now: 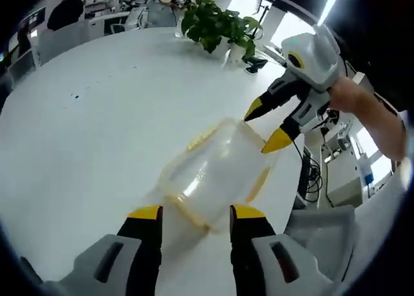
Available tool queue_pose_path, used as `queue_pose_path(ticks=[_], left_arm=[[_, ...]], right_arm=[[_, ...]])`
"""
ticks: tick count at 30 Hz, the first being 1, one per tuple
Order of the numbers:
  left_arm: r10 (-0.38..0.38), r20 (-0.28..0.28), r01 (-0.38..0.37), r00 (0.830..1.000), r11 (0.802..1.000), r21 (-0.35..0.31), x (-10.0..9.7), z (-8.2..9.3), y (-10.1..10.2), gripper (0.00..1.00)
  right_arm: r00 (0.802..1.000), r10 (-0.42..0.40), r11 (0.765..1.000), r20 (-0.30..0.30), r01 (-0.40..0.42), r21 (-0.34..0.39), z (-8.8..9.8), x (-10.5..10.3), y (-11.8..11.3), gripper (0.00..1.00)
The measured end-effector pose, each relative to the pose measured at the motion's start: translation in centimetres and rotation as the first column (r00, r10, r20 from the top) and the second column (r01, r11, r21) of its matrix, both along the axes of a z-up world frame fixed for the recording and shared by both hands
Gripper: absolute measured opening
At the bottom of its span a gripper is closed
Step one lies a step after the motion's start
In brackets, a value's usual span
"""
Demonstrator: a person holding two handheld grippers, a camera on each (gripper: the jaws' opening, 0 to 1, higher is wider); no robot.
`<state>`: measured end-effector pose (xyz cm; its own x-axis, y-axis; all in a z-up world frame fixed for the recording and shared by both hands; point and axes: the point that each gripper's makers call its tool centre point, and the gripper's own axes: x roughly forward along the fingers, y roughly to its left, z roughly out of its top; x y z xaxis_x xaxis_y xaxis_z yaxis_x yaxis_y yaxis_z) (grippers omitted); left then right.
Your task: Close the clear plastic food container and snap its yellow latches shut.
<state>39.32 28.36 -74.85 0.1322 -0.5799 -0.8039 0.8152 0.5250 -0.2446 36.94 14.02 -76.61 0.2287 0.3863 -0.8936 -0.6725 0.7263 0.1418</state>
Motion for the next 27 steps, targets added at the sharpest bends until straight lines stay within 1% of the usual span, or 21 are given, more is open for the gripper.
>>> queue_pose_path(ticks=[2,3,4,6,7,9,10,11,12,15,18,19,20,21,22,23,24,27], left_arm=[[-0.028,0.014,0.028,1.0,1.0,0.01,0.1,0.1,0.1,0.41],[-0.036,0.02,0.035,0.999,0.999,0.014,0.1,0.1,0.1,0.42],[-0.053,0.036,0.052,0.998,0.998,0.022,0.2,0.2,0.1,0.43],[-0.097,0.043,0.096,0.994,0.995,0.037,0.0,0.2,-0.1,0.43],[-0.103,0.054,0.101,0.993,0.994,0.037,0.0,0.2,-0.2,0.43],[-0.138,0.066,0.134,0.988,0.99,0.048,-0.2,0.3,-0.5,0.43],[-0.144,0.073,0.141,0.987,0.989,0.053,-0.2,0.4,-0.7,0.43],[-0.157,0.086,0.153,0.984,0.987,0.057,-0.2,0.4,-0.9,0.43],[-0.176,0.087,0.171,0.981,0.983,0.064,-0.4,0.4,-1.0,0.42],[-0.239,0.119,0.229,0.964,0.97,0.085,-0.4,0.6,-1.5,0.42],[-0.26,0.118,0.25,0.958,0.964,0.09,-0.5,0.6,-1.7,0.42],[-0.276,0.119,0.267,0.954,0.96,0.09,-0.5,0.6,-1.8,0.42],[-0.279,0.118,0.271,0.953,0.959,0.076,-0.6,0.7,-2.0,0.41],[-0.28,0.114,0.273,0.953,0.959,0.071,-0.6,0.7,-2.1,0.41],[-0.293,0.12,0.286,0.948,0.955,0.075,-0.6,0.7,-2.2,0.41],[-0.31,0.133,0.3,0.941,0.95,0.09,-0.4,0.7,-2.2,0.4],[-0.344,0.154,0.33,0.926,0.937,0.112,-0.3,0.7,-2.2,0.4],[-0.362,0.149,0.347,0.92,0.93,0.117,-0.4,0.6,-2.3,0.4]], right_arm=[[0.999,0.036,0.999,0.006,-0.036,-0.015,-0.1,0.0,0.1,0.42],[0.999,0.041,0.999,0.007,-0.041,-0.019,0.0,0.0,0.1,0.42],[0.999,0.054,0.998,0.006,-0.054,-0.026,0.0,0.0,0.1,0.42],[0.996,0.09,0.995,0.026,-0.089,-0.045,0.1,0.3,0.1,0.41],[0.995,0.093,0.995,0.023,-0.092,-0.05,0.1,0.3,0.1,0.4],[0.994,0.109,0.992,0.017,-0.108,-0.058,0.1,0.3,0.2,0.39],[0.993,0.118,0.991,0.024,-0.117,-0.061,0.2,0.4,0.2,0.39],[0.992,0.121,0.991,0.022,-0.119,-0.064,0.2,0.5,0.2,0.39],[0.991,0.134,0.989,0.02,-0.133,-0.072,0.3,0.5,0.2,0.39],[0.985,0.171,0.982,0.028,-0.168,-0.092,0.5,0.7,0.1,0.39],[0.979,0.2,0.976,0.03,-0.196,-0.098,0.7,0.7,0.3,0.39],[0.977,0.21,0.973,0.031,-0.206,-0.103,0.7,0.8,0.2,0.39],[0.974,0.225,0.969,0.034,-0.22,-0.11,0.7,0.8,0.3,0.38],[0.968,0.245,0.964,0.053,-0.238,-0.118,0.9,1.0,0.3,0.36],[0.966,0.251,0.963,0.067,-0.242,-0.118,1.0,1.2,0.5,0.35],[0.966,0.25,0.963,0.062,-0.242,-0.117,1.0,1.1,0.5,0.36],[0.963,0.263,0.96,0.053,-0.256,-0.112,1.0,1.0,0.6,0.37],[0.957,0.283,0.954,0.06,-0.274,-0.125,0.9,1.1,0.7,0.37]])
